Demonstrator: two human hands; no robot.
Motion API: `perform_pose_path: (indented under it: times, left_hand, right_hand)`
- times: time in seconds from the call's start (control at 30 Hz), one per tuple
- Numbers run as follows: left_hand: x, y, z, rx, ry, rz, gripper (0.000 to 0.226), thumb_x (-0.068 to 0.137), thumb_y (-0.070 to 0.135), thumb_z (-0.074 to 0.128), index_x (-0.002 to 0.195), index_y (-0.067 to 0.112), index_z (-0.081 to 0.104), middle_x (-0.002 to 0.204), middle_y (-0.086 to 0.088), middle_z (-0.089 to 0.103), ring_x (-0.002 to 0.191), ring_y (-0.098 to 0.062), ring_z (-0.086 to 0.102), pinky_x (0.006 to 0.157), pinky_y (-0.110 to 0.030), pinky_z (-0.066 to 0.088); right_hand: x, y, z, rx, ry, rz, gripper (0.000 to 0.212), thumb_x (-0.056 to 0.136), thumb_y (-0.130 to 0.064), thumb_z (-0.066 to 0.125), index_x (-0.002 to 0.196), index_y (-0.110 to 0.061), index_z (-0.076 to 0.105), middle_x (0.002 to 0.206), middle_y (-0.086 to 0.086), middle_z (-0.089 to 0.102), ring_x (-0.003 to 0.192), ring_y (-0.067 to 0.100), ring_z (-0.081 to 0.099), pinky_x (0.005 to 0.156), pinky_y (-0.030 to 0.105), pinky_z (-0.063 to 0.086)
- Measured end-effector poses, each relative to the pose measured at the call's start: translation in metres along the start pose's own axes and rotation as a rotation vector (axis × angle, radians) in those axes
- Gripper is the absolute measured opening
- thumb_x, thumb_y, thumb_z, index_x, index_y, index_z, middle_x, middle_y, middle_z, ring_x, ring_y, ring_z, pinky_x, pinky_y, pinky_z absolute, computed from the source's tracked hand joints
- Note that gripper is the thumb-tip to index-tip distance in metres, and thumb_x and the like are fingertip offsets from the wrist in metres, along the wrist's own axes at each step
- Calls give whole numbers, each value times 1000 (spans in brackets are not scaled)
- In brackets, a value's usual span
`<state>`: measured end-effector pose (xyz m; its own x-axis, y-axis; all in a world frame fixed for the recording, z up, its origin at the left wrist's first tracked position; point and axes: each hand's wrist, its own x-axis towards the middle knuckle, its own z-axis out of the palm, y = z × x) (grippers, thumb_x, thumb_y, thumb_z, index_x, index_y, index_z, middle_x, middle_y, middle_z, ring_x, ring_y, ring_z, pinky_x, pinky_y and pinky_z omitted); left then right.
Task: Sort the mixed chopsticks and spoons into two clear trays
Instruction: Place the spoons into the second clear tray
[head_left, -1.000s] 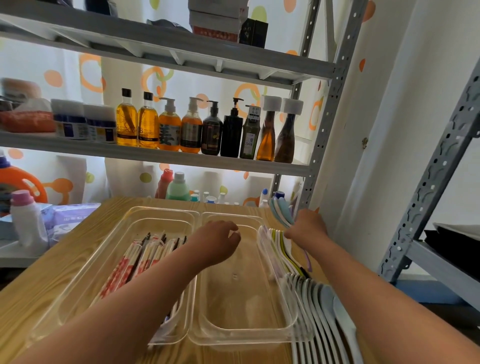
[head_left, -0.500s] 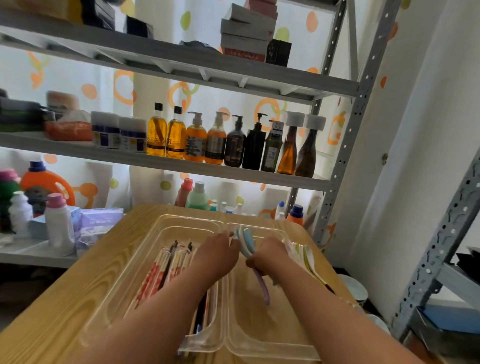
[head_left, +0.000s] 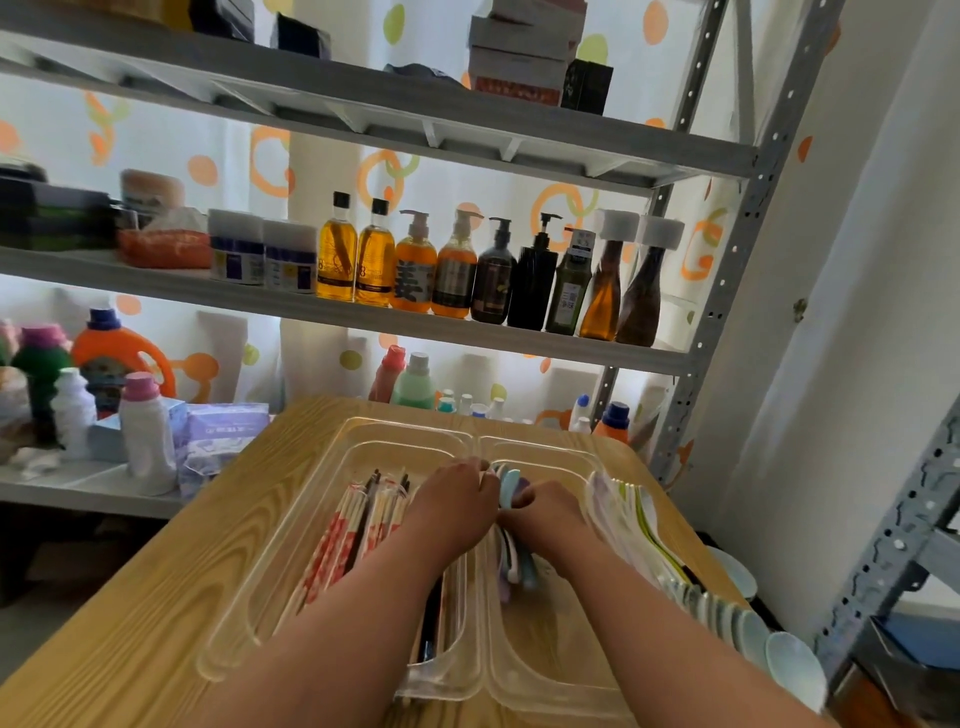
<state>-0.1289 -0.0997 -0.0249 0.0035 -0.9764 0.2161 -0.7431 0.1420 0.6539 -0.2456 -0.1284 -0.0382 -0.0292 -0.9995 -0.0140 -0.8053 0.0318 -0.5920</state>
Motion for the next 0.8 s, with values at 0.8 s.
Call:
perform_pose_path:
  times: [0.8]
  left_hand:
    - [-2, -6, 2, 483, -290, 338, 42, 94, 37, 35, 129, 32, 59, 153, 8, 32, 146, -18, 7, 116, -41, 3]
  right_hand:
    - [8, -5, -9, -268, -166, 88, 39, 86, -17, 62, 124, -11, 55, 119, 11, 59, 106, 25, 59, 92, 33, 51]
